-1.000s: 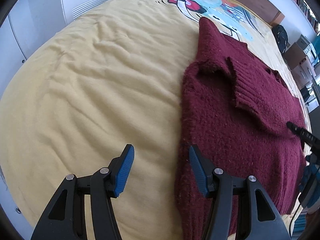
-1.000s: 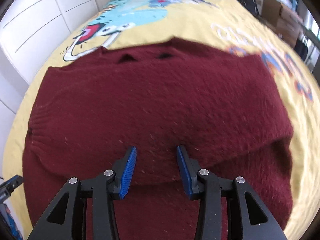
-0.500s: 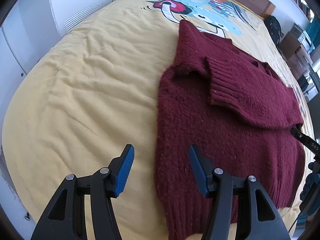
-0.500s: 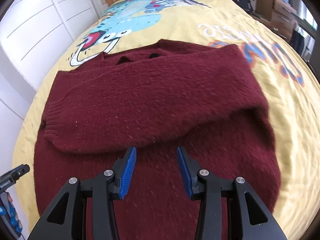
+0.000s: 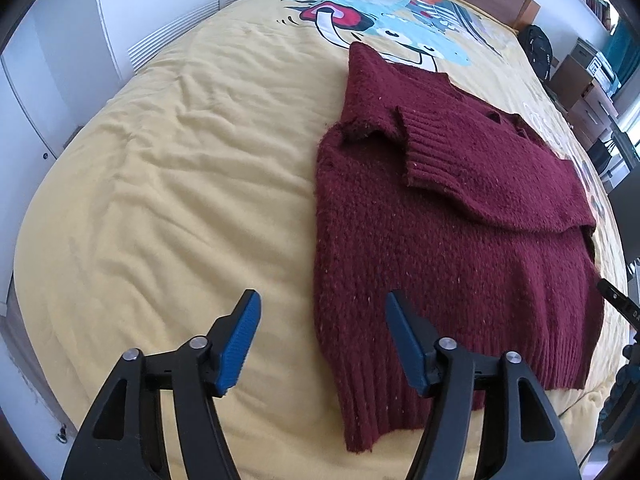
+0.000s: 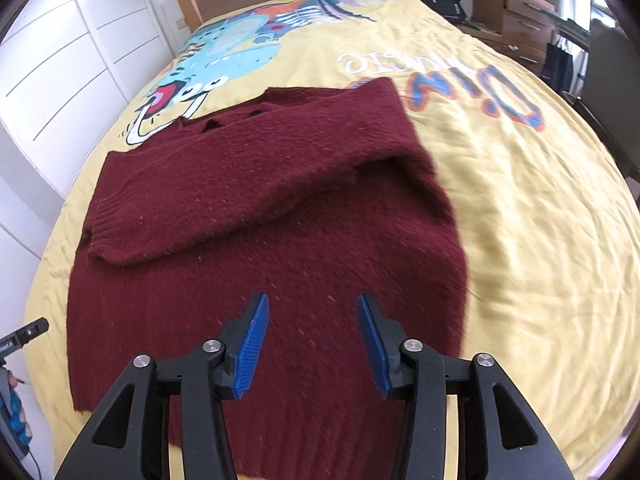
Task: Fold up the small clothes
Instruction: 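Raise the open right tool away from the folded sweater, then grasp the sweater hem with the right tool while the left tool grasps it too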
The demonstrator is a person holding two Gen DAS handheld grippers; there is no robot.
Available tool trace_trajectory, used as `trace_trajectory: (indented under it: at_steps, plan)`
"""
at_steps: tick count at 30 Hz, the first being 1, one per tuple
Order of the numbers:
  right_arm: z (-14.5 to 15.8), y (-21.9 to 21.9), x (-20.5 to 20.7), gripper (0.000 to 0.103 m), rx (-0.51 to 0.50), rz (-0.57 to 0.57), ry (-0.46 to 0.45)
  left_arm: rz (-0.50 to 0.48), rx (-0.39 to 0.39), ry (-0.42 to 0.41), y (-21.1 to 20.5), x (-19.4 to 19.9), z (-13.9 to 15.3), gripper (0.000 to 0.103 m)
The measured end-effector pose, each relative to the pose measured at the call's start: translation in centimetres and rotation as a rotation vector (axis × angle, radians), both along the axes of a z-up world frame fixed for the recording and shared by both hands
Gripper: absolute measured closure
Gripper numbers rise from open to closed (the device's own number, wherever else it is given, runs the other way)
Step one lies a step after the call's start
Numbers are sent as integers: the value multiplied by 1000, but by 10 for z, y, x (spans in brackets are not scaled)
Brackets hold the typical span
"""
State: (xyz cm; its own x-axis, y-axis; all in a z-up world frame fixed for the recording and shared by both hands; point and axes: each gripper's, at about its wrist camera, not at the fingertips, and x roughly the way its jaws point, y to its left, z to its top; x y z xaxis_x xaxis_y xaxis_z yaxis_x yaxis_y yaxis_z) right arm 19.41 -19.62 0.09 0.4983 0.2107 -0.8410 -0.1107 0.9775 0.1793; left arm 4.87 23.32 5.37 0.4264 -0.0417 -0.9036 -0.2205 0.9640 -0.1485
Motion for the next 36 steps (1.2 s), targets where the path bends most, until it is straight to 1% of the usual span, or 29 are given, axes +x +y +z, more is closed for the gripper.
trace_trajectory:
  at_steps: [2,7,9,10,18,22,25,28,36]
  plan:
    - [3,-10,-9,51,-1,-15,-5,-1,1,-2,-1,-4,1,34]
    - [5,-35,-27,48,-4,-56,-6,2,-12,2,0,-13,0,33]
    - [3,-44,-34,45,0,-72,1,3,-18,6,0,-16,-1,27]
    - [2,-48,-37,45,1,-79,8,4,-19,9,0,-17,-2,26]
    - [-17,-75,-63,42,23,-108,70,15,-34,30,1,-31,-12,24]
    - [-27,-85,-73,40,62,-102,109,29,-44,43,3,-37,-18,24]
    - [-33,-89,-76,39,96,-95,132,37,-49,52,3,-42,-22,24]
    - [-39,-89,-78,38,118,-79,153,40,-75,56,2,-44,-26,24]
    - [-56,-73,-71,38,174,-28,209,25,-122,59,-4,-38,-34,24]
